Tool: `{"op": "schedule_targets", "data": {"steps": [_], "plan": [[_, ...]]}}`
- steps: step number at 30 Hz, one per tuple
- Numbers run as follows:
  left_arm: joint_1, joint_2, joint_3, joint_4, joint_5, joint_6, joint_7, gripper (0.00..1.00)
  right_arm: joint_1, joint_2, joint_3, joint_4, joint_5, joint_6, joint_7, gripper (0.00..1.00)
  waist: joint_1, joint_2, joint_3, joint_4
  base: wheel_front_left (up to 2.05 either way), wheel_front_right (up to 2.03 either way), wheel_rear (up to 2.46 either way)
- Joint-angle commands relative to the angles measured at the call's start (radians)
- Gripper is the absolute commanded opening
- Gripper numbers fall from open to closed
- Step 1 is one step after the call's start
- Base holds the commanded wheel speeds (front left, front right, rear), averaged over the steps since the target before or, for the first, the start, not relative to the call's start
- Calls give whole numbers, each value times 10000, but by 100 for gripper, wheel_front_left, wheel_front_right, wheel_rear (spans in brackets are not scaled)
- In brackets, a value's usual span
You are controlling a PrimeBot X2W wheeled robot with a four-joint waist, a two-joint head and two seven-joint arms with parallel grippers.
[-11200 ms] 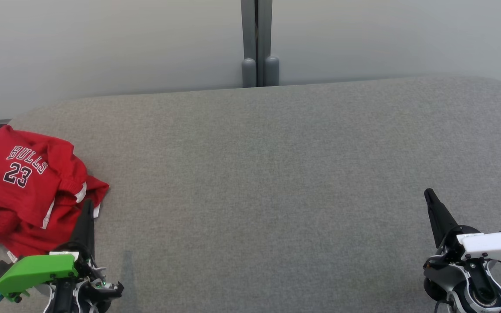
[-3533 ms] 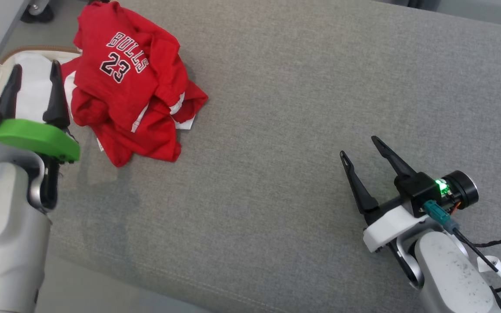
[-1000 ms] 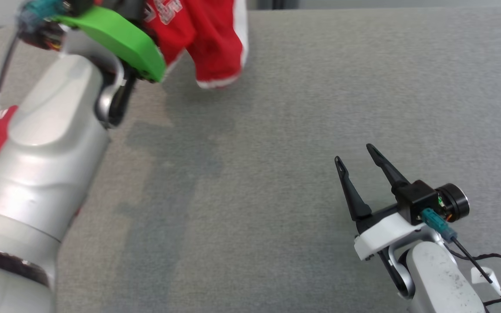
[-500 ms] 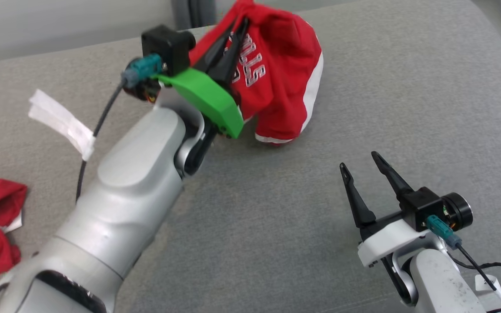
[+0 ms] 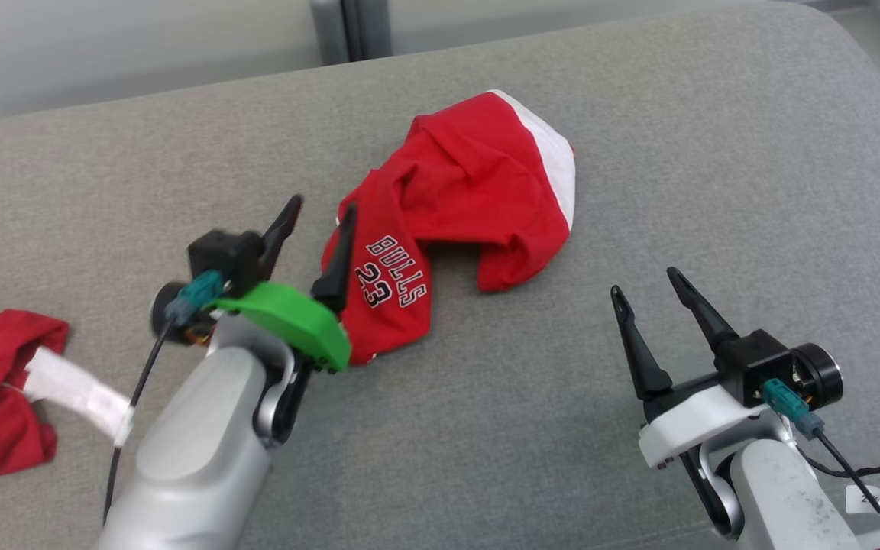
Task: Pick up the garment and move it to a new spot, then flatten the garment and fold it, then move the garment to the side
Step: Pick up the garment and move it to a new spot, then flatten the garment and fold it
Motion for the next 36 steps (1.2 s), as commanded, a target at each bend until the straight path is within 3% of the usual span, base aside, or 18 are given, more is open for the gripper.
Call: {"op": "schedule_targets", "data": {"steps": [1,10,20,27,36], "plan": [[348,111,403,-219,331,96,-7,100,158,-29,-51,3,-35,-14,-3,100,0,-1,-168,227,0,0,0],[2615,123,2940,-1782,2582,297,-6,100,465,-38,-251,122,-83,-14,-3,100,0,-1,-759,807,0,0,0],[5305,-196,4661,-3058,4241,-196,-7,100,978,-35,-367,302,-56,-14,-3,100,0,-1,-1418,1192,0,0,0],[6720,-723,5267,-3546,4603,-296,-7,100,1373,-33,-434,471,-44,-14,-3,100,0,-1,-1583,1289,0,0,0],[6635,-892,5213,-3537,4692,-371,-7,100,1234,-33,-338,536,-129,-14,-3,100,0,-1,-1542,1338,0,0,0]]}}
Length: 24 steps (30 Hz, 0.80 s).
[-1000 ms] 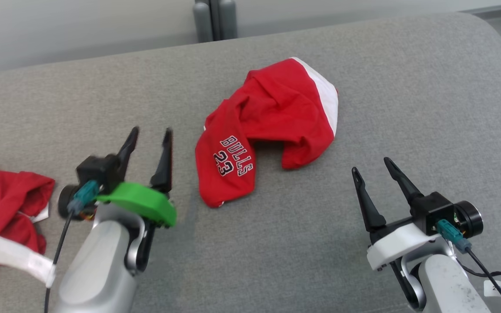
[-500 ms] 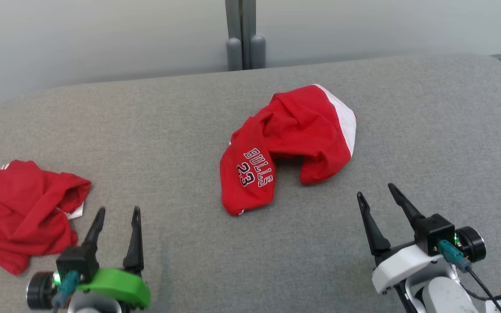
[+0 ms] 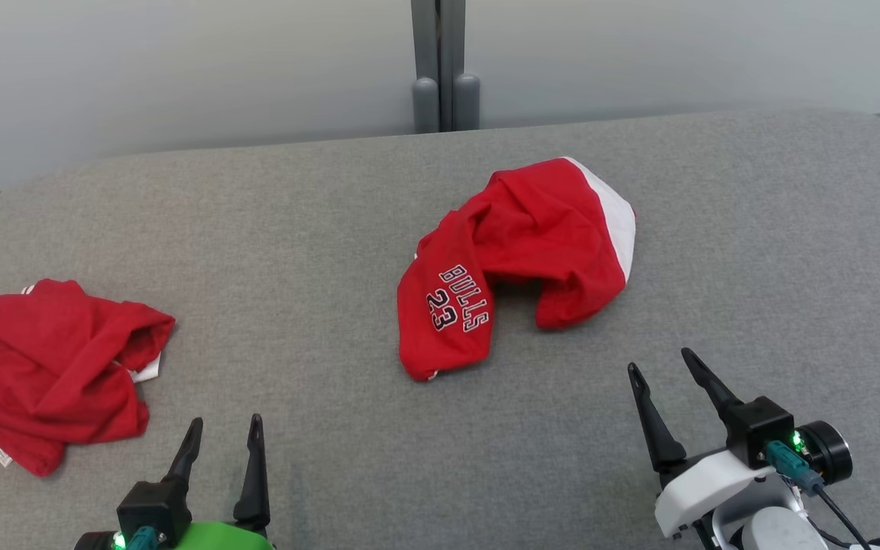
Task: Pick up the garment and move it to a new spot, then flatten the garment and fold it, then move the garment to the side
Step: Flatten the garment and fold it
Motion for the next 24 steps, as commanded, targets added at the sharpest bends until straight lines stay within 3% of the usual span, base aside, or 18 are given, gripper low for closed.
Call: {"op": "schedule_targets", "data": {"steps": [1,14,24], "plan": [[-132,2,20,-3,57,-42,-5,100,-115,-33,12,15,-29,-14,-3,100,0,0,10,6,0,0,0],[-288,-10,-320,22,-155,-59,-5,100,-335,-30,238,53,-153,-14,-3,100,0,0,239,173,0,0,0],[-589,-6,-703,142,-391,-53,-6,100,-1402,-241,1527,301,-143,-14,-3,100,0,0,718,607,0,0,0]]}}
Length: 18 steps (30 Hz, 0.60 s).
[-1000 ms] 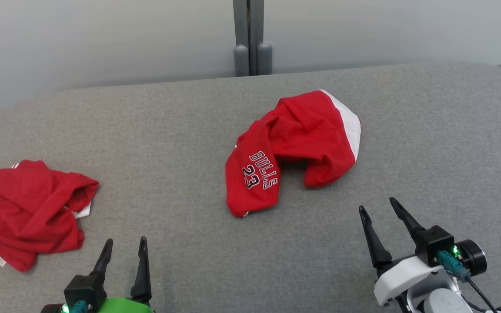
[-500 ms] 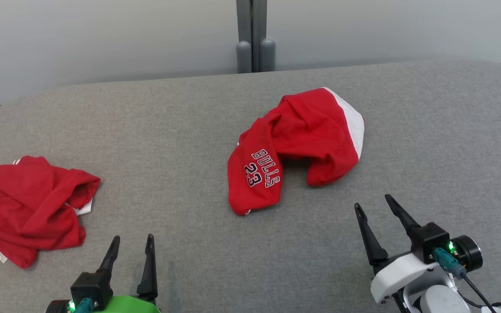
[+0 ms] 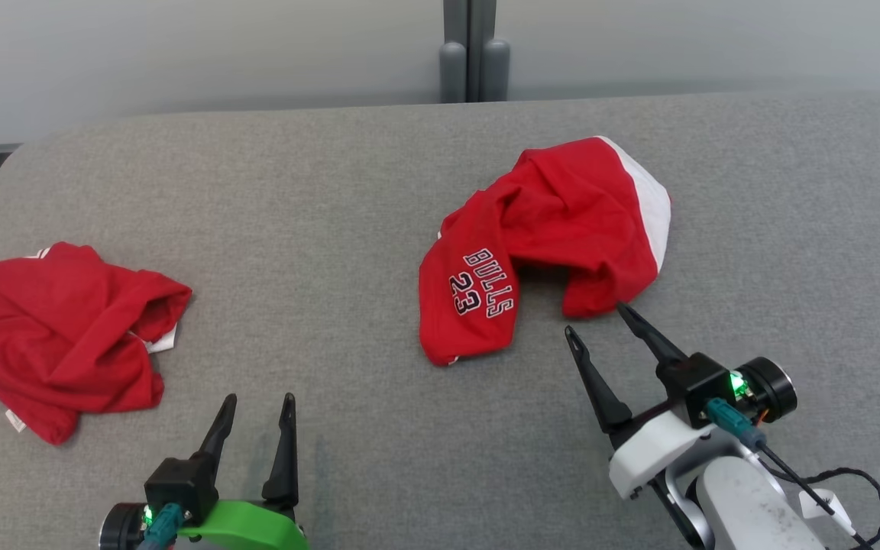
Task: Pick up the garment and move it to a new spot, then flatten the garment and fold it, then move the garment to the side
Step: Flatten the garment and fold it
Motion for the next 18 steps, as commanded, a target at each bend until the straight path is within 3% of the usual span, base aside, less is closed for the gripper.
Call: {"op": "schedule_targets", "data": {"steps": [1,13,18], "plan": [[-146,25,-5,53,-103,-34,-6,100,-189,-52,-43,150,10,-14,-1,100,1,0,174,180,0,0,0],[-650,22,-392,12,-267,-33,-6,100,-1133,102,-1276,1523,-1080,-14,-2,100,1,0,1010,671,0,0,0],[-858,22,-520,31,-366,-33,-6,100,-1268,145,-859,1492,-989,-14,-2,100,1,0,1316,849,0,0,0]]}}
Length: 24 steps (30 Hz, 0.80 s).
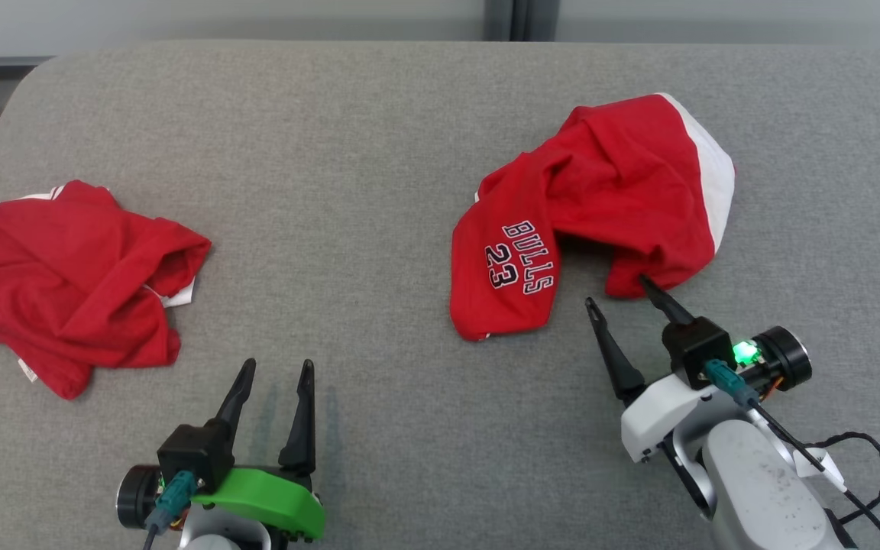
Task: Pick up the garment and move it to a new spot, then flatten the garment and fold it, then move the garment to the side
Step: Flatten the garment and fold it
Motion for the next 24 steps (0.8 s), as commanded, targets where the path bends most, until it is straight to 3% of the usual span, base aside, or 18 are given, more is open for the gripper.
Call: {"op": "schedule_targets", "data": {"steps": [1,14,21,22,23,24], "plan": [[-227,24,-7,4,-64,-31,-6,100,-169,-7,188,-121,120,-14,-2,100,0,0,236,202,0,0,0],[-552,25,-314,-26,-328,-32,-6,100,-722,-63,2212,-157,393,-14,-2,100,0,0,734,935,0,0,0],[-622,23,-322,-6,-423,-32,-6,100,-1221,-184,3022,1125,502,-14,-1,100,0,0,904,1255,0,0,0],[-629,23,-319,-2,-445,-32,-6,100,-1277,-194,3087,1487,544,-14,-2,85,0,0,913,1285,0,0,0],[-631,22,-320,-6,-459,-32,-6,100,-1356,-189,3122,1693,592,-14,1,76,0,0,914,1307,0,0,0],[-629,22,-333,-3,-438,-32,-6,100,-1419,-179,3160,1948,623,-14,12,46,0,0,909,1331,0,0,0]]}}
